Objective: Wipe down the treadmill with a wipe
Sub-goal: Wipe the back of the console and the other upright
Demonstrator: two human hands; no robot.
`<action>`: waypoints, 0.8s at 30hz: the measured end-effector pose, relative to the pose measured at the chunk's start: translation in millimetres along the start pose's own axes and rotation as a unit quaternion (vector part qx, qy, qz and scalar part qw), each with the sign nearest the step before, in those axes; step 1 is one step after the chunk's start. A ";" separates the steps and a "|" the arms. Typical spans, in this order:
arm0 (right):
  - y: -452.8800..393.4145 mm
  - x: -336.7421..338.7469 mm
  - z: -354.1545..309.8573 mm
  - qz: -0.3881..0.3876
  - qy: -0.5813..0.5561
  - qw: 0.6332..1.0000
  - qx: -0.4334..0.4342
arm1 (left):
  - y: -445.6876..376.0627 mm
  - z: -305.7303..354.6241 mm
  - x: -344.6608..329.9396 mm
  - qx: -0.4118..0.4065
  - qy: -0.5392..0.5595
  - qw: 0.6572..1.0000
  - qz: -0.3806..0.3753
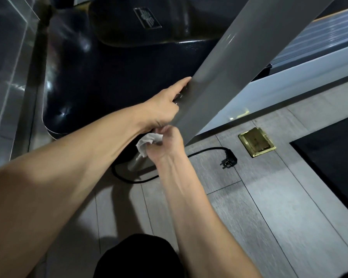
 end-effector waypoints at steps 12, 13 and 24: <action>28.1 9.7 -87.5 0.050 0.372 0.847 0.375 | 0.6 -1.9 -3.7 -0.008 0.006 1.000 -0.002; 17.4 24.2 -74.6 0.068 0.342 0.882 0.317 | 0.1 -3.3 -3.6 -0.004 0.007 1.000 0.001; 44.2 -16.9 -115.5 0.034 0.413 0.764 0.495 | 6.7 4.0 -10.9 -0.002 0.006 1.000 0.027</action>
Point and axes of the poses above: each hand's wrist, its own y-axis away from the middle knuckle, its own x-axis out of the back of the hand, z = x × y, the point moved 6 cm from there along -y, towards the middle knuckle, and after that the axes turned 11 degrees about -z, right-handed, at the moved point
